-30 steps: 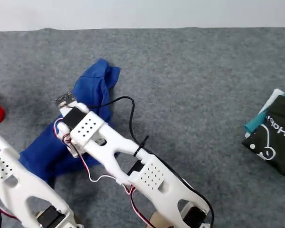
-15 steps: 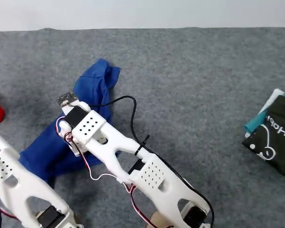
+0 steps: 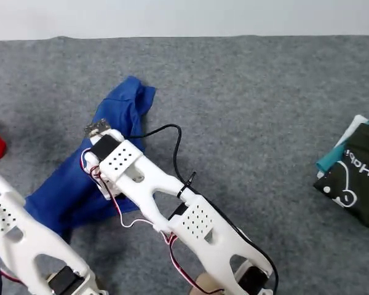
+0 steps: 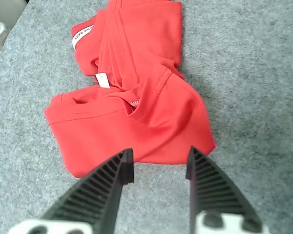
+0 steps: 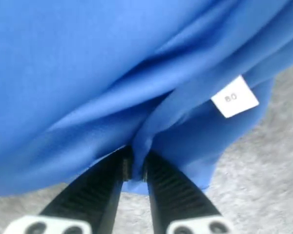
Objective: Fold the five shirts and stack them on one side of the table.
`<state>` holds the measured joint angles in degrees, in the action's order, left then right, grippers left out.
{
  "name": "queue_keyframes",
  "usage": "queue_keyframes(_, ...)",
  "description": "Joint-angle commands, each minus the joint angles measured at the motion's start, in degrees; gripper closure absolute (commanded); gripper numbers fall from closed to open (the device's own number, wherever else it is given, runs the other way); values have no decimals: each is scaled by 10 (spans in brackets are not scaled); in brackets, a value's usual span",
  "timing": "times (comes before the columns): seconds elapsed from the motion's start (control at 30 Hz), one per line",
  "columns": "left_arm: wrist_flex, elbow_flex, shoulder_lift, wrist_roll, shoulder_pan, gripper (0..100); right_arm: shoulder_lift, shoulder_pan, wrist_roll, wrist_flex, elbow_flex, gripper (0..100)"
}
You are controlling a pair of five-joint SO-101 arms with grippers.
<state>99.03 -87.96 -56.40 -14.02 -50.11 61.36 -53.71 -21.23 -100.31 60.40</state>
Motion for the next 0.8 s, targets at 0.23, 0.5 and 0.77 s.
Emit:
queue_keyframes(0.23, 15, -18, 15, 2, 4, 822, -172, 70, 71, -23, 36, 989)
queue_keyframes(0.5, 15, -20, 62, 4, 26, 822, -316, 124, 85, -24, -92, 989)
queue_keyframes(0.77, 15, -20, 97, 5, 68, 822, -479, 223, 85, -23, -362, 989)
